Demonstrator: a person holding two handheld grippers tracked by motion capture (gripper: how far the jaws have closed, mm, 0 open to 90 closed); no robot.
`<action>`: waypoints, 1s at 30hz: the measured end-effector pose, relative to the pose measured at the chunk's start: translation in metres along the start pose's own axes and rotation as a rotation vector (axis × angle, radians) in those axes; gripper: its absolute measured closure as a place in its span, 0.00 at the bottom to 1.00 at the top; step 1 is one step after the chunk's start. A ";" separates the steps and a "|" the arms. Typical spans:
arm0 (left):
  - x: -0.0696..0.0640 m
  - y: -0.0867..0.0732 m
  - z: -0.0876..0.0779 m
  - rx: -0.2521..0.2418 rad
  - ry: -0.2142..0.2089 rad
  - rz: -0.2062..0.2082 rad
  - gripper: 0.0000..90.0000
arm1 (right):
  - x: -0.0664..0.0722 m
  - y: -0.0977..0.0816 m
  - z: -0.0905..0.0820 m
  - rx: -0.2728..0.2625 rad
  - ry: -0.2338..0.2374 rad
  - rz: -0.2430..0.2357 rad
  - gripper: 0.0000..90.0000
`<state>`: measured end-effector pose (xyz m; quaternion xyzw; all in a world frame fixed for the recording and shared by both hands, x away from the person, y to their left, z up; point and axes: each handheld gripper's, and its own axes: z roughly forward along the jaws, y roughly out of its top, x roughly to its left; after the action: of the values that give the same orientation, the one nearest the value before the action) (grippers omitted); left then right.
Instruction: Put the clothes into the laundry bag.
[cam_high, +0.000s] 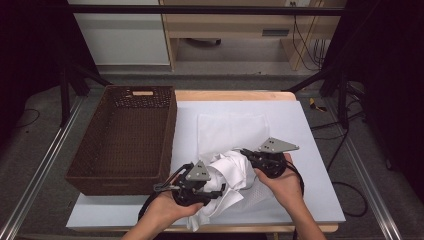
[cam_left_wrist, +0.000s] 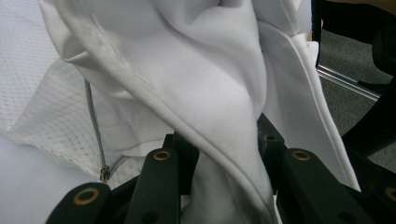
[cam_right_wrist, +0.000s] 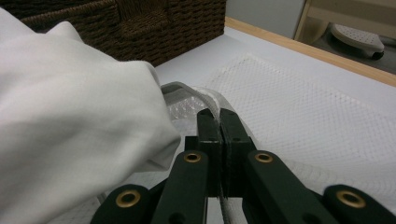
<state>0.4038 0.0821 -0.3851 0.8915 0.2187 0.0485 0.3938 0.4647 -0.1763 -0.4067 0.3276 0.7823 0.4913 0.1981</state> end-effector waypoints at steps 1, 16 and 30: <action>-0.001 0.001 0.000 0.000 -0.001 0.002 0.76 | 0.000 0.000 0.000 0.000 -0.001 0.001 0.99; -0.009 0.013 0.008 0.016 -0.012 0.005 0.76 | -0.006 0.002 -0.004 0.002 -0.009 0.008 0.99; 0.002 0.004 0.025 0.062 0.008 -0.030 0.76 | 0.000 0.012 -0.008 0.000 -0.006 -0.025 0.99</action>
<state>0.4136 0.0631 -0.3992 0.8997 0.2351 0.0392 0.3657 0.4629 -0.1777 -0.3926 0.3194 0.7856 0.4880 0.2067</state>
